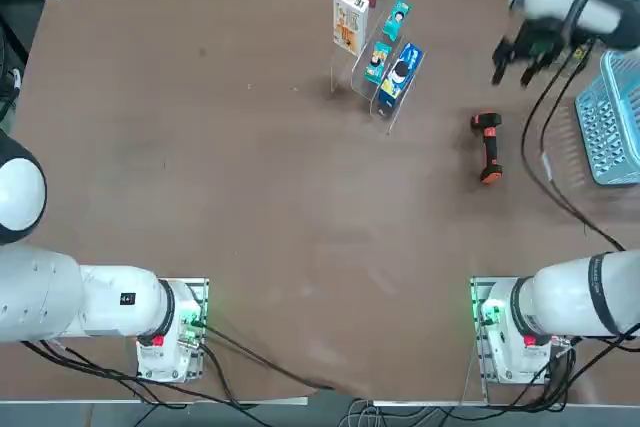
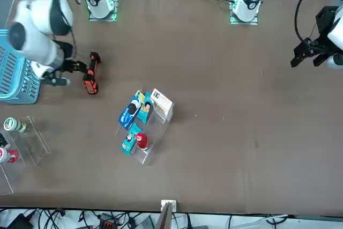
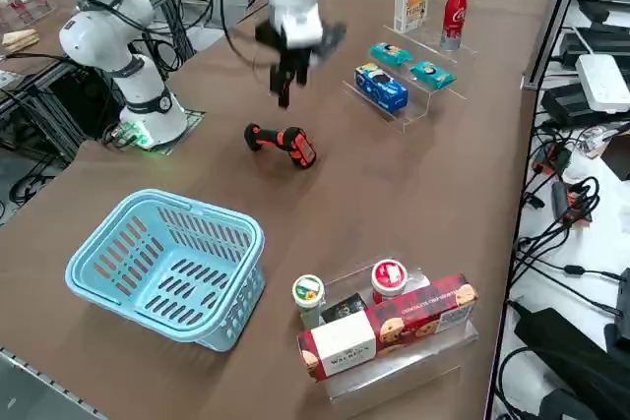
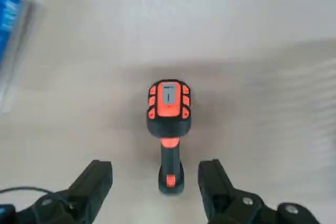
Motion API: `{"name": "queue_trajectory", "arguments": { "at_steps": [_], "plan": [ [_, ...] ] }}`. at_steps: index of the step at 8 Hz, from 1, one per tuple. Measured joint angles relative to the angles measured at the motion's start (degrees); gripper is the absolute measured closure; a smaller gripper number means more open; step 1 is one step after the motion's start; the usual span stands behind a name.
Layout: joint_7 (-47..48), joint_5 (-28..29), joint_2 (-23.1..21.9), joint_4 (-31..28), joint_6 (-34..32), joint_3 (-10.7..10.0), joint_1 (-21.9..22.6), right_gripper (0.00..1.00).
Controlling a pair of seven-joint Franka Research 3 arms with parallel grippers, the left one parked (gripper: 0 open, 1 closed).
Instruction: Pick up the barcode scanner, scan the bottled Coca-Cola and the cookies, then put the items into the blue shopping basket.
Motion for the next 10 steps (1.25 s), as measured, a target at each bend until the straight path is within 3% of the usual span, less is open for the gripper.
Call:
{"name": "queue_trajectory", "arguments": {
  "at_steps": [2, 4, 6, 10],
  "plan": [
    [0.0, 0.1, -0.8, 12.4, -9.4, 0.3, 0.6, 0.0],
    [0.2, 0.2, -0.6, 19.8, -11.5, 0.6, 5.0, 0.0],
    [3.1, 0.2, 0.6, 23.6, -11.6, 1.0, 10.9, 0.0],
    [8.0, 0.2, 3.9, 24.8, -8.6, 1.1, 22.0, 0.0]
  ]
}}
